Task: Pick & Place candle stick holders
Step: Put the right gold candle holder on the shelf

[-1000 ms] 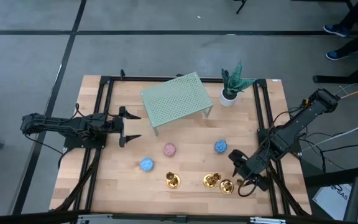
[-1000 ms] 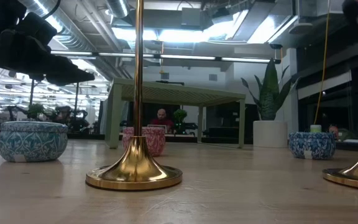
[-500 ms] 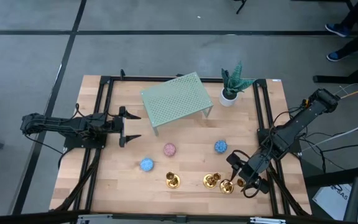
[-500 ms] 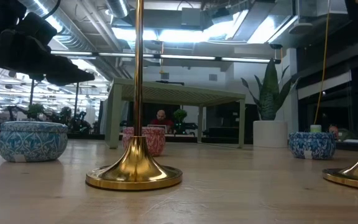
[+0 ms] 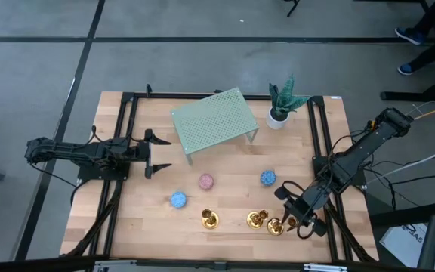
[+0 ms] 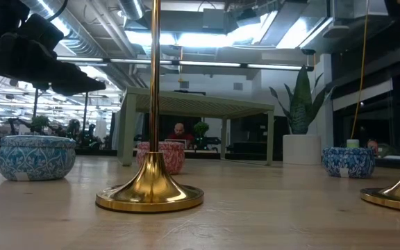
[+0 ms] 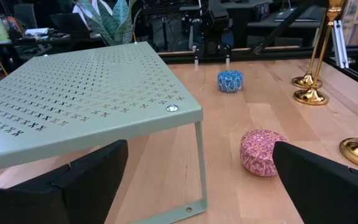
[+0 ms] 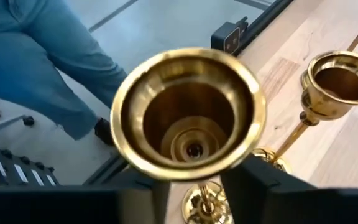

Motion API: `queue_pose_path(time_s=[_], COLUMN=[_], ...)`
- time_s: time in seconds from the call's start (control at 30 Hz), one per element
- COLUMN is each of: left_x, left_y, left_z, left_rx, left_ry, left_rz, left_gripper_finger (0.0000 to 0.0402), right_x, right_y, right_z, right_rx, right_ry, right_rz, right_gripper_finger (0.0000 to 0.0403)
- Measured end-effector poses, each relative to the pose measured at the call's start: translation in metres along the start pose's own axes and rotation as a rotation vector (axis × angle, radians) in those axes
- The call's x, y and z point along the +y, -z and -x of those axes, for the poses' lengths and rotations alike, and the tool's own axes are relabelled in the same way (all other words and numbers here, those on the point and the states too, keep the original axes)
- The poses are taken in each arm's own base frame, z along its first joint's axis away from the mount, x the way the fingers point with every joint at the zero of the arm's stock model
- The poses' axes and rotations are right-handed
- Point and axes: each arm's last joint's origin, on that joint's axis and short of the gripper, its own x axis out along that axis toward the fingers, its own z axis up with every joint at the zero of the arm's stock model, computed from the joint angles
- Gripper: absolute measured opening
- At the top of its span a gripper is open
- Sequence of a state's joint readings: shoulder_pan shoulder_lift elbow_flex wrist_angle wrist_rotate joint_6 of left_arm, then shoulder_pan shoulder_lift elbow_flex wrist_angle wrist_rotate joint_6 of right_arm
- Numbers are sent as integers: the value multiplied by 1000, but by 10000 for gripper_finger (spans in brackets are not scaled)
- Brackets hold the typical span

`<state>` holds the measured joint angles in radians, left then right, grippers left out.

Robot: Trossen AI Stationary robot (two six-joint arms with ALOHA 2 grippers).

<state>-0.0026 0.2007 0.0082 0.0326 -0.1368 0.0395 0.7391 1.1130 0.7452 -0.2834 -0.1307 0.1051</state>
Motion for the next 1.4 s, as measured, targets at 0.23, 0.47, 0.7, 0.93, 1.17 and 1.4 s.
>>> queue_pose_path(time_s=[0.23, 0.47, 0.7, 0.93, 1.17, 1.4], left_x=[0, 0, 0, 0, 0, 0], left_y=[0, 0, 0, 0, 0, 0], left_z=[0, 0, 0, 0, 0, 0], left_rx=[0, 0, 0, 0, -1, 0], left_ry=[0, 0, 0, 0, 0, 0], left_rz=[0, 0, 0, 0, 0, 0], left_gripper_finger=[400, 400, 400, 400, 400, 400], right_x=[0, 1, 6, 10, 12, 0], right_y=[-1, -7, -28, -50, -83, -108], right_z=[0, 2, 30, 73, 117, 159], right_rx=[-13, -37, -73, -79, -165, -274], right_ry=[-7, -6, -10, 139, 284, 442], right_rz=[-52, -121, -139, -145, -159, -198], right_gripper_finger=[29, 33, 30, 30, 33, 34])
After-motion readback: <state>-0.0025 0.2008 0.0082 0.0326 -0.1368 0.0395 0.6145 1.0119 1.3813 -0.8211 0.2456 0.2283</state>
